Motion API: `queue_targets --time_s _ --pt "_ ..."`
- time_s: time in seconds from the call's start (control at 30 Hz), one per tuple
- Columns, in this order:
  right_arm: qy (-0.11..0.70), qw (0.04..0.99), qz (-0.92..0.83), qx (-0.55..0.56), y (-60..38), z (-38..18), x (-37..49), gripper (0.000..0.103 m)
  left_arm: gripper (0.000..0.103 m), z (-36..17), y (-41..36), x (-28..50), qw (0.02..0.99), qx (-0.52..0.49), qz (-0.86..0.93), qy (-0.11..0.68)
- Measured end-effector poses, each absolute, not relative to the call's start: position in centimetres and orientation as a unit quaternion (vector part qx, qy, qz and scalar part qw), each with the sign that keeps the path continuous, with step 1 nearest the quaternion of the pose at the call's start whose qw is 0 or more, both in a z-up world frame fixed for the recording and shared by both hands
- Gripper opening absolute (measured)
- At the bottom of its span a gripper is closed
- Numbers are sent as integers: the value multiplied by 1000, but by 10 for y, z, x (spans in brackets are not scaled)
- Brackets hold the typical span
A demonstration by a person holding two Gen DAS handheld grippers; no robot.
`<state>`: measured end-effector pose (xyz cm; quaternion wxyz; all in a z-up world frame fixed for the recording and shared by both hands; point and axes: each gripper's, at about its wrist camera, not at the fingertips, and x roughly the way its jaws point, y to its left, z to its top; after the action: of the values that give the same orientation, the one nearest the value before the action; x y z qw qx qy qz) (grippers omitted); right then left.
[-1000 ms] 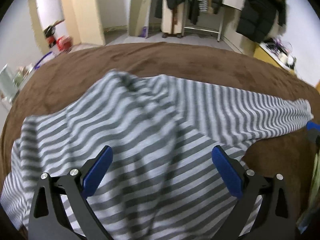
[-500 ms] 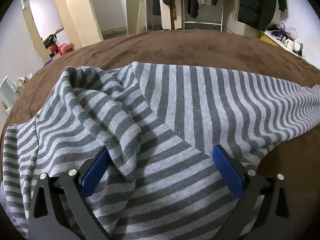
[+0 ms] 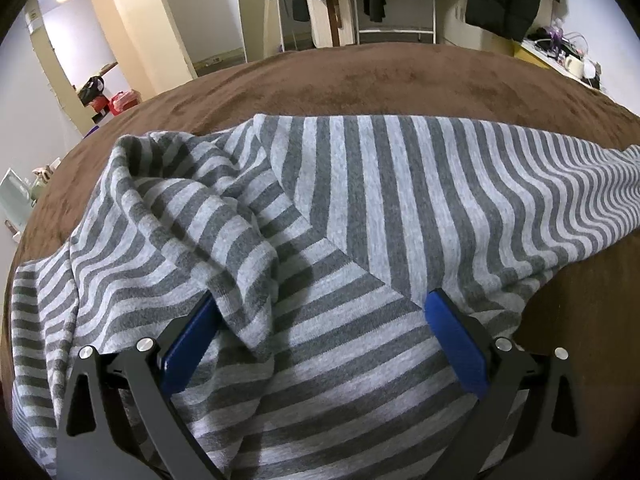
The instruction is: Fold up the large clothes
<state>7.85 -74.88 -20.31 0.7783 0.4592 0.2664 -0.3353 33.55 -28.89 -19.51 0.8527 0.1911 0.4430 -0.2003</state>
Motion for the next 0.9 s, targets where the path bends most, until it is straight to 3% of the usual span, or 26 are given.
queue_targets --time_s 0.13,0.17,0.23,0.27,0.3,0.53,0.9 --pt "250 788 -346 444 -749 -206 84 76 98 -196 -290 335 851 192 -203 444" --pt "257 792 -349 430 -749 -206 89 72 98 -196 -290 335 852 192 -202 444" --pt "265 799 -351 410 -751 -203 96 51 98 -195 -290 335 854 191 -201 441" --pt "264 803 -345 408 -752 -203 98 30 98 -196 -290 335 854 190 -201 440" --pt "260 805 -343 409 -753 -201 100 20 98 -195 -291 335 855 189 -201 439" --pt "254 833 -357 337 -733 -170 110 15 98 -197 -289 331 854 189 -200 441" --pt "223 910 -266 226 -636 -37 142 15 97 -181 -291 322 864 193 -185 427"
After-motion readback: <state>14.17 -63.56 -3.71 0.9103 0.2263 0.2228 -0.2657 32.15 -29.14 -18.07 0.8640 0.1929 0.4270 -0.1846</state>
